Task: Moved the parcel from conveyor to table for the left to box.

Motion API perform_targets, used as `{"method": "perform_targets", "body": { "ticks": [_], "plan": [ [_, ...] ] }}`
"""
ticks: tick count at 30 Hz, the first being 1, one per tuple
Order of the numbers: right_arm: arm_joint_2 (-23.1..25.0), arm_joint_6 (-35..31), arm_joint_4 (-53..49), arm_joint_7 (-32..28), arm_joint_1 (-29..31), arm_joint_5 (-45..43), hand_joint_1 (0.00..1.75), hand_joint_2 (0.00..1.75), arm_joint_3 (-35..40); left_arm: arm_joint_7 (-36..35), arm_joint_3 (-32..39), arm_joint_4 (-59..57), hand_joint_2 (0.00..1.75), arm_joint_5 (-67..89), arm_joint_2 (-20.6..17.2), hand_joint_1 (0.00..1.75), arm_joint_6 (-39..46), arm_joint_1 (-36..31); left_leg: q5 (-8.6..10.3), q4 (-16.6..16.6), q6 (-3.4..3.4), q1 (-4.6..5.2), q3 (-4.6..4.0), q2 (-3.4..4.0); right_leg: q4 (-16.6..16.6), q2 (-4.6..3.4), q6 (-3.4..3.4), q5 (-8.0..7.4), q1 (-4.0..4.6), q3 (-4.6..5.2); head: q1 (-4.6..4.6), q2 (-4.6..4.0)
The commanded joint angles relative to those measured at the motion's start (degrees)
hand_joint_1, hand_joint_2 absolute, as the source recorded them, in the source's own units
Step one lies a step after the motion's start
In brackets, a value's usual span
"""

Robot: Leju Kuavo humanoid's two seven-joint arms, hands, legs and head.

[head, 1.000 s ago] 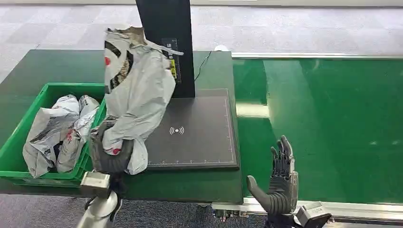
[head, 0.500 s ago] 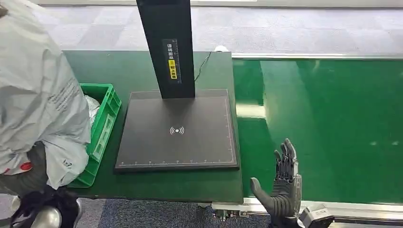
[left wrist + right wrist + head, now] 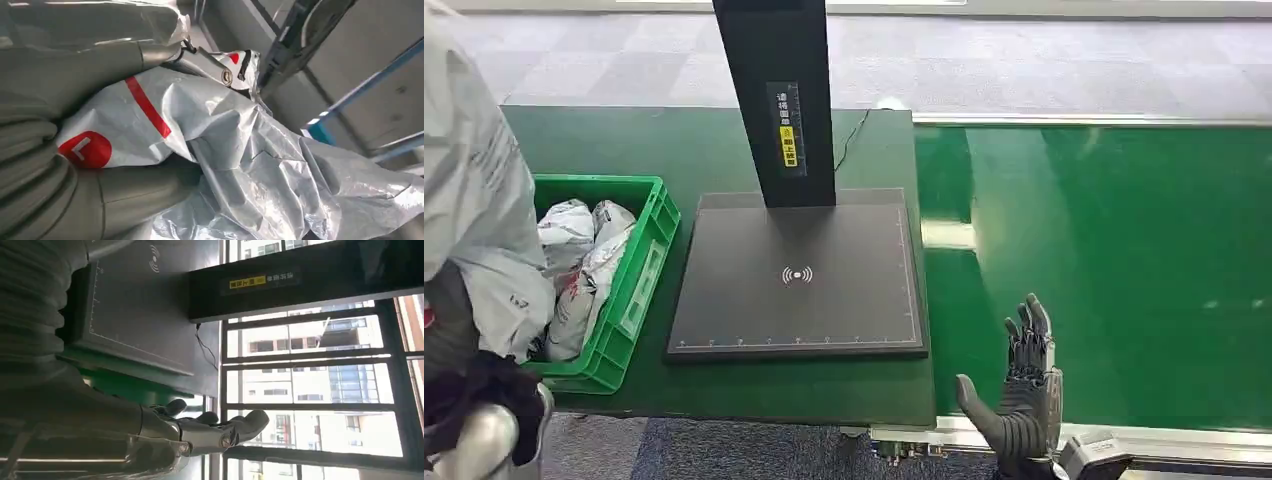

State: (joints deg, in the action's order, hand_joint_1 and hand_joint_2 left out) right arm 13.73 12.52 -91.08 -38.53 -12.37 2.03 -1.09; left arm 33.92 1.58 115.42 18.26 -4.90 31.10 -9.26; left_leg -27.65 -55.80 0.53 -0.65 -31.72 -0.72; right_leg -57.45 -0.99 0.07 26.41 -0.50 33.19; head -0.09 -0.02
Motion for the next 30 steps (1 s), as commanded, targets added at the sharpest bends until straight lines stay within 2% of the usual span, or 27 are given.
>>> {"method": "perform_targets", "body": {
  "ticks": [1, 17, 21, 25, 30],
  "plan": [
    [0.1, 0.31, 1.58, 0.39, 1.31, 0.36, 0.0, 1.75, 0.2, -4.39, 10.36, -18.29, 1.75, 6.59, -3.26, 1.75, -0.45, -11.7, 0.03, 0.04, 0.0, 0.01, 0.11, 0.06, 0.01, 0.02, -0.04, -0.04, 0.0, -0.07, 0.0, 0.0],
    [0.01, 0.48, 1.59, 0.38, 1.26, 0.34, 0.0, 1.75, 0.24, -5.14, 10.32, -17.46, 1.75, 7.68, -2.89, 1.75, -0.3, -11.0, 0.02, 0.03, 0.02, -0.02, 0.05, 0.06, 0.03, 0.09, -0.05, -0.04, 0.04, -0.04, 0.02, 0.0],
    [-0.04, 0.85, 2.41, 0.46, 2.2, 0.27, 0.0, 1.75, 0.2, -8.07, 14.26, -23.69, 1.75, 9.81, -7.09, 1.75, 0.06, -14.68, 0.0, 0.0, 0.03, -0.02, 0.02, 0.13, -0.01, -0.01, -0.04, -0.05, 0.04, 0.01, 0.02, 0.0],
    [-0.62, 0.86, 3.47, 0.37, 2.72, -0.02, 0.0, 1.75, 0.1, -9.43, 18.46, -31.47, 1.75, 9.33, -12.37, 1.75, -3.14, -18.1, 0.0, 0.02, 0.05, -0.05, 0.06, 0.18, -0.02, -0.07, -0.06, -0.05, 0.07, 0.01, 0.0, 0.0],
    [-0.72, 0.91, 3.23, 0.17, 2.5, -0.17, 0.0, 1.75, 0.0, -9.65, 18.94, -37.97, 1.75, 10.41, -14.67, 1.75, -4.5, -18.7, 0.02, 0.09, 0.04, -0.08, 0.16, 0.11, 0.04, 0.02, -0.05, -0.03, 0.1, -0.1, 0.04, 0.0]
  ]
}}
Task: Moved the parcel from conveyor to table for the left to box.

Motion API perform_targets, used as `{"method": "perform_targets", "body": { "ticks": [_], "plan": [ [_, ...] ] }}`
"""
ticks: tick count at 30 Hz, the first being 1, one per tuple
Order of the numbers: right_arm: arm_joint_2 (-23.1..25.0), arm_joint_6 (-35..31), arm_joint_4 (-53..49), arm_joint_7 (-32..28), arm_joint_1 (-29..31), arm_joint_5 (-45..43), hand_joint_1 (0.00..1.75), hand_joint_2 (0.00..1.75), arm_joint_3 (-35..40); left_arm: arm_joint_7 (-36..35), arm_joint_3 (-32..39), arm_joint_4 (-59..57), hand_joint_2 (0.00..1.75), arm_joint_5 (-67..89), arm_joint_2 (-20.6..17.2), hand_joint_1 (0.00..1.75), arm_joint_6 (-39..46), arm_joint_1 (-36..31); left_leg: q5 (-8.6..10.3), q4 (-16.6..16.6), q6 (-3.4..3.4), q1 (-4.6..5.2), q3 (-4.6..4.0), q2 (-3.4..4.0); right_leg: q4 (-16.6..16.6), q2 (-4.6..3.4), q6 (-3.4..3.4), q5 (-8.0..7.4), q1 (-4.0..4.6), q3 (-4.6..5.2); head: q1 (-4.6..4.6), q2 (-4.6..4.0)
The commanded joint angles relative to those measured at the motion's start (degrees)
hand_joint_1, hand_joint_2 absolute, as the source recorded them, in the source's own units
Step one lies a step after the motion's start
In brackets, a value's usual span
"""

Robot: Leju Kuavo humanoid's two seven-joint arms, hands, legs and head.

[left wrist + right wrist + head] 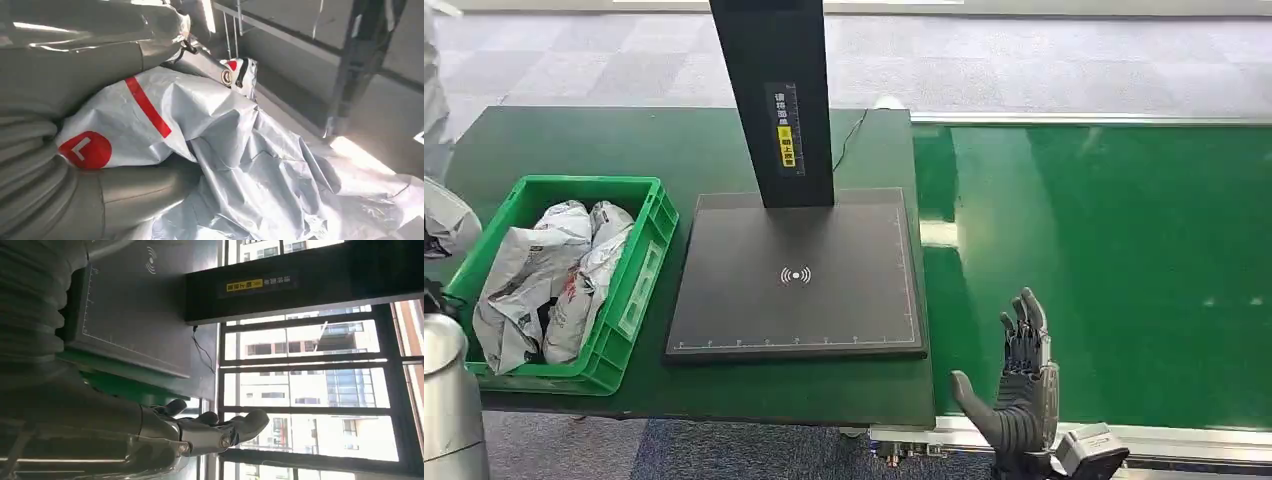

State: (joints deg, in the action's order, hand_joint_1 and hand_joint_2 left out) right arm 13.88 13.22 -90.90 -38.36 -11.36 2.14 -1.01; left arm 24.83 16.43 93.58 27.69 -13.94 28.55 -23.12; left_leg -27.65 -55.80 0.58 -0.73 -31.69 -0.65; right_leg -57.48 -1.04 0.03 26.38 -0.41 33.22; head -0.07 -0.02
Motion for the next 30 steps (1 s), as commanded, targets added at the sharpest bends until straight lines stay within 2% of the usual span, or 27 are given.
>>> {"method": "perform_targets", "body": {
  "ticks": [1, 4, 8, 11, 16, 20, 25, 30],
  "plan": [
    [-0.82, 0.39, 3.1, 0.01, 1.47, -0.3, 0.0, 1.75, 0.06, -2.91, 2.69, -18.12, 1.75, 3.82, -5.43, 1.75, -4.03, -3.6, 0.01, 0.06, -0.01, 0.0, 0.11, 0.05, 0.05, 0.05, -0.01, 0.0, 0.01, -0.1, -0.02, 0.0],
    [-0.44, -0.02, 3.16, -0.12, 1.71, -0.29, 0.0, 1.75, 0.24, -0.43, 0.49, -22.61, 1.75, 5.65, -2.24, 1.75, -2.41, -2.47, 0.06, 0.16, -0.04, 0.08, 0.18, -0.05, 0.1, 0.14, 0.01, 0.01, -0.06, -0.18, 0.0, 0.0],
    [-0.09, 0.34, 2.69, 0.39, 2.05, 0.12, 0.0, 1.75, 0.7, -2.11, -3.33, -24.38, 1.75, 9.81, 2.35, 1.75, -1.52, -0.84, 0.06, 0.12, -0.04, 0.08, 0.11, -0.1, 0.09, 0.18, 0.02, 0.01, -0.06, -0.15, 0.0, 0.0],
    [0.02, 0.43, 2.69, 0.76, 2.47, 0.39, 0.0, 1.75, 0.87, -3.04, -4.33, -23.84, 1.75, 11.57, 3.68, 1.75, -0.91, 0.47, 0.12, 0.22, -0.06, 0.08, 0.18, -0.19, 0.23, 0.36, 0.03, -0.02, -0.06, -0.29, 0.02, 0.0],
    [0.1, 0.09, 2.45, 0.96, 2.43, 0.51, 0.0, 1.75, 0.79, -3.28, -5.26, -24.12, 1.75, 12.36, 4.66, 1.75, -2.71, 0.93, 0.02, 0.1, -0.03, 0.05, 0.11, 0.0, 0.12, 0.1, 0.0, 0.0, -0.04, -0.15, 0.0, 0.0],
    [0.13, 0.47, 3.02, 1.04, 2.66, 0.54, 0.0, 1.75, 0.77, -3.87, -8.35, -25.04, 1.75, 13.78, 5.2, 1.75, -4.27, -0.83, 0.08, 0.1, -0.05, 0.04, 0.08, -0.26, 0.14, 0.41, 0.0, 0.02, -0.02, -0.19, 0.0, 0.0],
    [-0.03, 0.26, 3.92, 1.2, 3.33, 0.84, 0.0, 1.75, 0.99, -5.23, -12.18, -28.15, 1.75, 16.53, 6.68, 1.75, -4.91, -1.89, 0.08, 0.07, -0.06, 0.04, 0.04, -0.19, 0.12, 0.3, 0.03, -0.01, -0.03, -0.13, 0.0, 0.0],
    [-0.25, 0.38, 5.32, 1.19, 4.42, 0.85, 0.0, 1.75, 1.32, -5.49, -12.63, -29.9, 1.75, 16.7, 5.88, 1.75, -4.49, -1.87, 0.06, 0.07, -0.04, 0.03, 0.08, -0.09, 0.12, 0.22, 0.01, -0.02, -0.02, -0.17, 0.0, 0.0]
  ]
}}
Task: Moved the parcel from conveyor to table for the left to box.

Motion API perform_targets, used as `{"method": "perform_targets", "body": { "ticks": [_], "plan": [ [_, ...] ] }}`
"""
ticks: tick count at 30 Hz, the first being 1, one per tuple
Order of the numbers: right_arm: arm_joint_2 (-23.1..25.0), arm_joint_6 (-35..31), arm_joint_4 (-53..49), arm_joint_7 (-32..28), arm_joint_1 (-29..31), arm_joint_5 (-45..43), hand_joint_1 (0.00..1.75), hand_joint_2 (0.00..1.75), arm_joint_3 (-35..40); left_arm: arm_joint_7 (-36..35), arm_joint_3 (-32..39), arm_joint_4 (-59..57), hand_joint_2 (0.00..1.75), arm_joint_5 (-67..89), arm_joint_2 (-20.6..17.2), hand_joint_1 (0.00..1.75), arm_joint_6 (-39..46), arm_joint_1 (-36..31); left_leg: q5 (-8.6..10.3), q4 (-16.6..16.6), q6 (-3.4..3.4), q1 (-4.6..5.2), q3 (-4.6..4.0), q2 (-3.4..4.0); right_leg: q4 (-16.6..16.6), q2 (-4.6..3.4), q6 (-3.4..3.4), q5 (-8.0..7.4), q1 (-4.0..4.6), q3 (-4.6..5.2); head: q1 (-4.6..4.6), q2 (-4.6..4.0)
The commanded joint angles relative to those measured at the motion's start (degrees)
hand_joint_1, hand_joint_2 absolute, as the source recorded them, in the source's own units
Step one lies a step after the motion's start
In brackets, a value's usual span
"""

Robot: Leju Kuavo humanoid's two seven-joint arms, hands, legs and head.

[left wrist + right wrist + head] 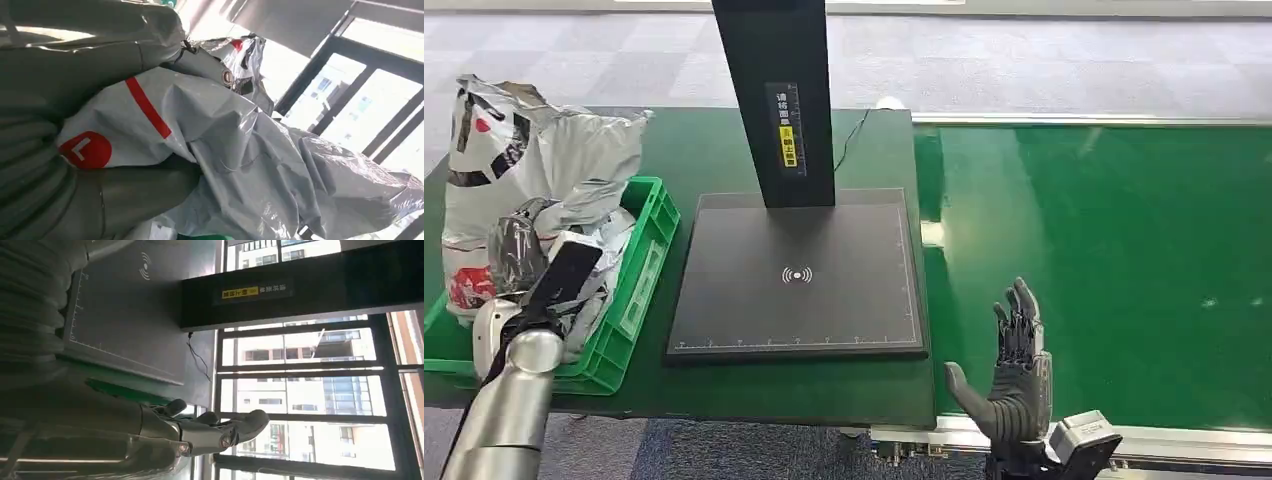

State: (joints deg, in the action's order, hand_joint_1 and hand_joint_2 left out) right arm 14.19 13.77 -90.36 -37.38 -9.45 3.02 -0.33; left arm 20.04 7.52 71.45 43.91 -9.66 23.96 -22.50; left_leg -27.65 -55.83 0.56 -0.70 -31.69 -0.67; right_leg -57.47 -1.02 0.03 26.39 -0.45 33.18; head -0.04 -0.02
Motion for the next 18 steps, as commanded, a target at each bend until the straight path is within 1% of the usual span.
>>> {"method": "perform_targets", "body": {
  "ticks": [1, 3, 4, 5, 6, 7, 12, 18],
  "plan": [
    [-0.55, -0.16, 4.78, 0.21, 2.56, -0.02, 0.0, 1.75, 0.66, -0.71, -3.64, -7.82, 1.75, 0.46, 1.53, 1.75, 0.13, -2.35, 0.03, 0.07, -0.02, -0.01, 0.08, -0.01, 0.08, 0.09, 0.0, -0.02, 0.02, -0.11, -0.02, 0.0],
    [-0.55, -0.16, 4.82, 0.21, 2.69, -0.02, 0.0, 1.75, 0.67, -0.72, -3.6, -7.86, 1.75, 0.46, 1.46, 1.75, 0.13, -2.23, 0.03, 0.09, -0.02, 0.01, 0.12, -0.03, 0.09, 0.13, 0.0, -0.01, 0.01, -0.14, -0.02, 0.0],
    [-0.63, -0.16, 4.91, 0.21, 2.88, -0.02, 0.0, 1.75, 0.66, -0.71, -3.58, -7.84, 1.75, 0.46, 1.35, 1.57, 0.09, -2.29, 0.05, 0.1, -0.03, 0.0, 0.11, -0.03, 0.11, 0.16, 0.0, -0.02, 0.02, -0.14, -0.02, 0.0],
    [-0.63, -0.16, 4.91, 0.21, 2.88, -0.02, 0.0, 1.75, 0.66, -0.71, -3.58, -7.84, 1.75, 0.46, 1.35, 1.17, 0.09, -2.29, 0.04, 0.08, -0.02, -0.01, 0.09, -0.04, 0.1, 0.16, 0.0, -0.02, 0.02, -0.13, -0.02, 0.0],
    [-0.68, -0.15, 5.03, 0.21, 2.98, -0.02, 0.0, 1.75, 0.65, -0.7, -3.54, -7.8, 1.75, 0.47, 1.19, 0.0, 0.05, -2.39, 0.03, 0.06, -0.01, -0.01, 0.08, -0.02, 0.07, 0.11, 0.0, -0.02, 0.02, -0.1, -0.02, 0.0],
    [-0.85, -0.21, 5.68, 0.19, 3.28, -0.02, 0.0, 1.75, 0.73, -0.83, -3.56, -7.8, 1.75, 0.4, 1.13, 0.0, 0.02, -2.36, 0.07, 0.14, -0.04, -0.02, 0.13, -0.02, 0.17, 0.22, 0.0, -0.05, 0.05, -0.19, -0.02, 0.0],
    [-1.38, -0.46, 6.59, -0.14, 3.7, -0.28, 0.0, 1.75, 1.22, -1.54, -2.68, -6.56, 1.75, -0.65, -0.07, 0.0, 0.46, -1.17, 0.01, 0.06, -0.02, -0.02, 0.1, 0.08, 0.08, 0.01, 0.0, -0.03, 0.03, -0.1, -0.02, 0.0],
    [-1.64, -1.38, 6.3, -0.12, 3.66, -0.51, 0.0, 1.75, 1.48, -0.58, -1.94, -4.11, 1.75, -1.98, 0.74, 0.0, 0.56, -0.92, -0.01, 0.05, -0.02, -0.02, 0.08, 0.06, 0.07, 0.02, 0.0, -0.02, 0.04, -0.1, 0.0, 0.0]
  ]
}}
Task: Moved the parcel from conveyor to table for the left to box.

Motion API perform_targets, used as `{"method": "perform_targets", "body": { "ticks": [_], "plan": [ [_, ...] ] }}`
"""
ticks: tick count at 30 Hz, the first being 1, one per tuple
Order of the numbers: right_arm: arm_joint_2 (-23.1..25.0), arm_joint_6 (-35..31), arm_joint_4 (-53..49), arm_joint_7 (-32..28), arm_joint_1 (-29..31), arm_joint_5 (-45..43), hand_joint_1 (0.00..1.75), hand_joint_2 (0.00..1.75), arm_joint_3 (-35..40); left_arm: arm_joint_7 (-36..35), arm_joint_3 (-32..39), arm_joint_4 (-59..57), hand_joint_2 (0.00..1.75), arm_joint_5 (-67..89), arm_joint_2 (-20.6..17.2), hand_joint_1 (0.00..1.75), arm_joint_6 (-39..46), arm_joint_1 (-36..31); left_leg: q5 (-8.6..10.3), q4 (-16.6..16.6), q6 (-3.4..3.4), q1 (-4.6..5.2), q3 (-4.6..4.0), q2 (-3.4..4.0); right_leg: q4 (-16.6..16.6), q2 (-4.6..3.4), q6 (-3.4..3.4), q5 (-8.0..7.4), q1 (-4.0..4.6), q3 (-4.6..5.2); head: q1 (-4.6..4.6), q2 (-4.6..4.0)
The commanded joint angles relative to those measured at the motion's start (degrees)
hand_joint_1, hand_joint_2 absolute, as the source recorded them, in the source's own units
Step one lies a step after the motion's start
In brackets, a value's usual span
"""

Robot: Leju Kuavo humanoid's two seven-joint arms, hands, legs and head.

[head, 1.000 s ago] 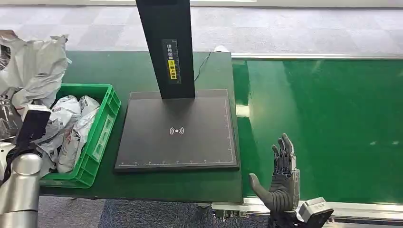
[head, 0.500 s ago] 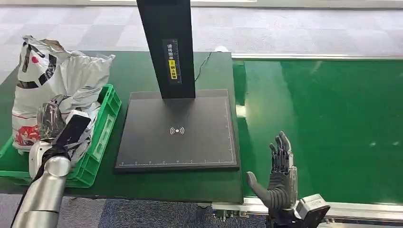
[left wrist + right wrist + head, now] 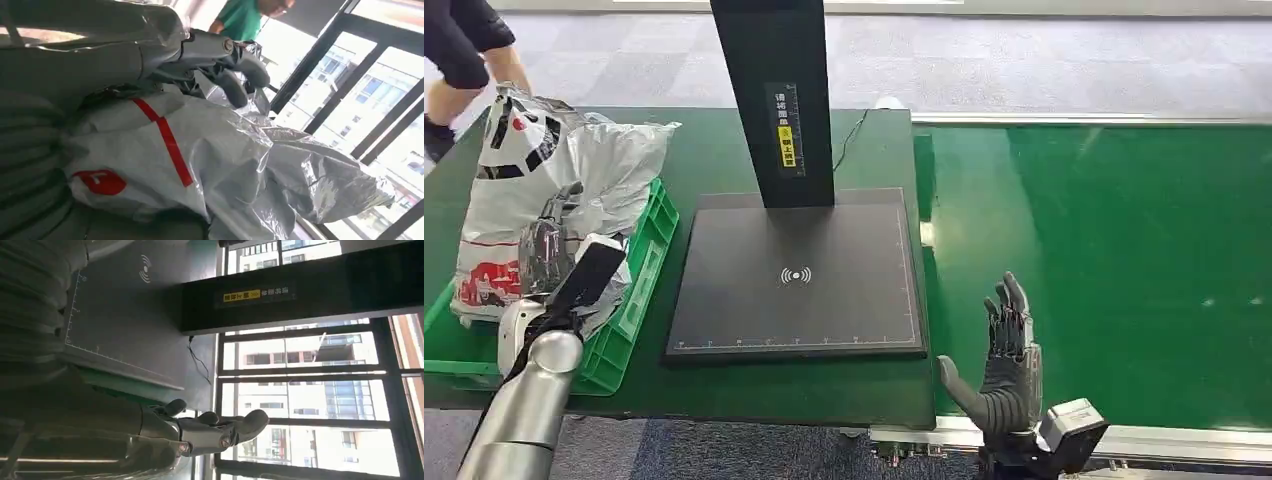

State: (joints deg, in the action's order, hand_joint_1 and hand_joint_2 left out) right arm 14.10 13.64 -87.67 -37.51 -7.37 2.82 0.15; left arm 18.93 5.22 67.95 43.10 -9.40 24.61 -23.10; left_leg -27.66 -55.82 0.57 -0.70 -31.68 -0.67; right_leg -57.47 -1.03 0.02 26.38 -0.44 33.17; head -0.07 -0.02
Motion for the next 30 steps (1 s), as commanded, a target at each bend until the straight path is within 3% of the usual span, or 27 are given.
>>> {"method": "perform_targets", "body": {
  "ticks": [1, 9, 14, 20, 30],
  "plan": [
    [-1.72, -1.47, 3.63, -0.02, 1.44, -0.41, 0.0, 1.75, 1.14, 0.58, 0.55, -0.24, 1.75, -1.38, 0.76, 0.0, 0.04, -0.36, 0.01, 0.07, -0.04, -0.02, 0.08, 0.05, 0.11, 0.09, 0.01, -0.02, 0.04, -0.11, 0.0, 0.0],
    [-1.87, -2.28, 4.07, -0.3, 1.46, -0.84, 0.0, 1.75, 1.61, 1.28, 1.83, 3.16, 1.75, -2.41, 1.68, 0.0, 1.05, 0.13, 0.0, 0.02, -0.03, -0.02, 0.03, 0.02, 0.06, 0.06, 0.01, -0.01, 0.03, -0.06, 0.0, 0.0],
    [-1.35, -2.55, 3.23, -0.2, 0.82, -0.79, 0.0, 1.75, 1.44, 2.94, 3.61, 12.83, 1.75, -5.9, 2.79, 0.0, 1.83, 3.13, -0.02, 0.02, -0.03, -0.02, 0.02, 0.08, 0.06, 0.02, 0.01, -0.01, 0.03, -0.04, 0.0, 0.0],
    [-1.4, -2.27, 4.15, 0.01, 1.29, -0.47, 0.0, 1.75, 1.05, 3.01, 4.54, 19.97, 1.75, -7.77, 1.46, 0.0, 0.47, 4.09, -0.02, 0.01, -0.03, -0.03, 0.0, 0.1, 0.06, 0.04, 0.01, -0.01, 0.05, -0.01, 0.02, 0.0],
    [-1.68, -2.46, 4.32, -0.01, 1.59, -0.28, 0.0, 1.75, 1.18, 2.35, 2.54, 18.78, 1.75, -8.31, -0.11, 0.0, -1.85, -1.06, 0.02, -0.02, -0.03, -0.06, -0.04, -0.04, 0.05, 0.18, 0.0, -0.01, 0.08, -0.02, 0.02, 0.0]
  ]
}}
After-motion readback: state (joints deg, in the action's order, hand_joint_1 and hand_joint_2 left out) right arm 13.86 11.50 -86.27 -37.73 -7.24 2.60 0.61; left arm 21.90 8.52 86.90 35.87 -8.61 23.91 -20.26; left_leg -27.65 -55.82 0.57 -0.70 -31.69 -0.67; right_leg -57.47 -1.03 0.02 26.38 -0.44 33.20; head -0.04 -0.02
